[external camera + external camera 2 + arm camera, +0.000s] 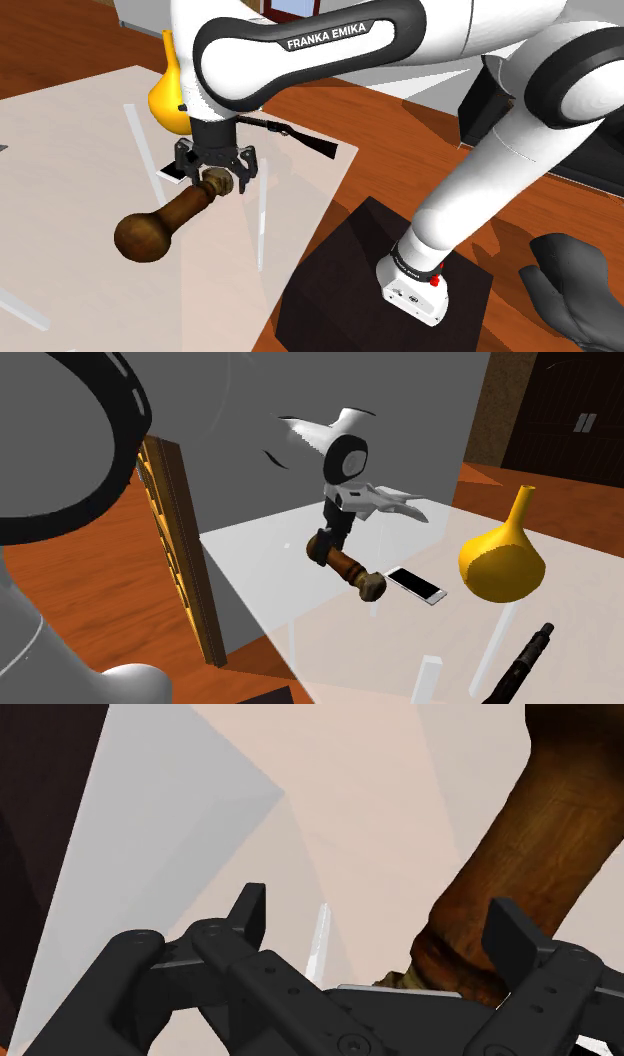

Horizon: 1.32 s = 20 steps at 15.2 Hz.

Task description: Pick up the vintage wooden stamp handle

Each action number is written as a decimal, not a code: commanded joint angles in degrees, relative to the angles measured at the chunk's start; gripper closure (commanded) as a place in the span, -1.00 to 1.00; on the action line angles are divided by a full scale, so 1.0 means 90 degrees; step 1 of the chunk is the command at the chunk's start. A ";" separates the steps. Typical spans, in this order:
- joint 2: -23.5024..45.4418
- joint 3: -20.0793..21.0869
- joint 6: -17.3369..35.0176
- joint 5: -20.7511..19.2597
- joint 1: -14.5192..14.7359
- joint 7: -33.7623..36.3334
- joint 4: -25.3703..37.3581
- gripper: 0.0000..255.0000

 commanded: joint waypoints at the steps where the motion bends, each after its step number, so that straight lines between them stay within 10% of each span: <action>1: 0.0645 0.0215 0.0204 -0.0401 -0.0006 0.0822 0.0370 -1.00; 6: 0.2263 0.0163 0.0372 -0.1541 0.0466 0.2595 0.1536 -1.00; 15: 0.2501 0.0055 0.0958 -0.1709 0.0563 0.2639 0.1135 -1.00; 16: 0.2516 0.0052 0.0956 -0.1720 0.0570 0.2645 0.1150 1.00; 20: 0.2513 0.0052 0.0959 -0.1718 0.0569 0.2644 0.1144 1.00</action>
